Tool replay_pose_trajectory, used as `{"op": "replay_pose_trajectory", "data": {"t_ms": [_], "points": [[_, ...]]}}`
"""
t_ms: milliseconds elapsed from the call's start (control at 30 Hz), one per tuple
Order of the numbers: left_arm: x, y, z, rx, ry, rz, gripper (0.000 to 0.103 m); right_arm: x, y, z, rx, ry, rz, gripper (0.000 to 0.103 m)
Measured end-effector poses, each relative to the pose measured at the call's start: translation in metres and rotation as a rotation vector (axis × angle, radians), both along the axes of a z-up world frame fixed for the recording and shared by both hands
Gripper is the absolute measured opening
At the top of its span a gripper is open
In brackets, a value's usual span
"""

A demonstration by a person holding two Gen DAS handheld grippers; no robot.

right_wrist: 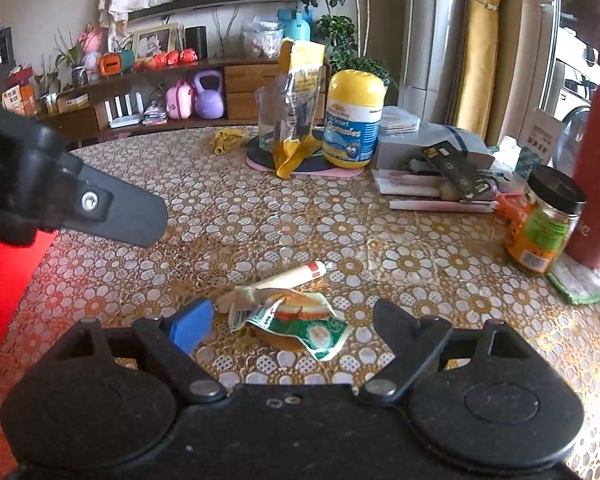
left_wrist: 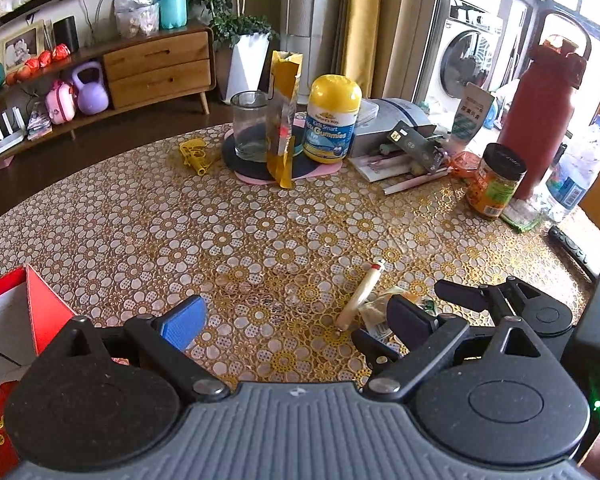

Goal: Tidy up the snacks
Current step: 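Grasp the green-and-white wrapper with the right tool while the left tool grasps the cream stick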

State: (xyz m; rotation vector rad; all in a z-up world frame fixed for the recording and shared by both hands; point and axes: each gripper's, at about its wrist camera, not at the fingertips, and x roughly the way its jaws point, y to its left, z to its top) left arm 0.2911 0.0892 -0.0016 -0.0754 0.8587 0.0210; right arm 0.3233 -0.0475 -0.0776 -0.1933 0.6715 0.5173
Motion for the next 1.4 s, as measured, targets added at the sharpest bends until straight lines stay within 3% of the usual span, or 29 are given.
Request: {"op": "replay_pose_trajectory", "data": {"t_ms": [200, 367, 567, 933, 1333, 1400], "points": [[0.001, 0.001, -0.003, 0.000, 0.004, -0.007, 0.098, 0.005, 0.004, -0.006, -0.004, 0.006, -0.003, 0.085], [0.003, 0.000, -0.006, 0.003, 0.009, -0.013, 0.098, 0.008, 0.006, -0.011, -0.023, 0.025, -0.013, 0.068], [0.011, -0.009, -0.010, 0.017, 0.014, -0.049, 0.098, 0.008, -0.004, -0.016, 0.008, 0.031, -0.045, 0.060], [0.038, -0.043, -0.038, 0.056, 0.033, -0.162, 0.098, -0.034, -0.049, -0.013, 0.087, 0.051, -0.146, 0.057], [0.056, -0.050, -0.066, 0.053, 0.044, -0.170, 0.097, -0.074, -0.085, -0.013, 0.140, 0.046, -0.234, 0.058], [0.056, -0.050, -0.070, 0.071, 0.040, -0.161, 0.082, -0.075, -0.087, -0.015, 0.148, 0.050, -0.238, 0.058]]}}
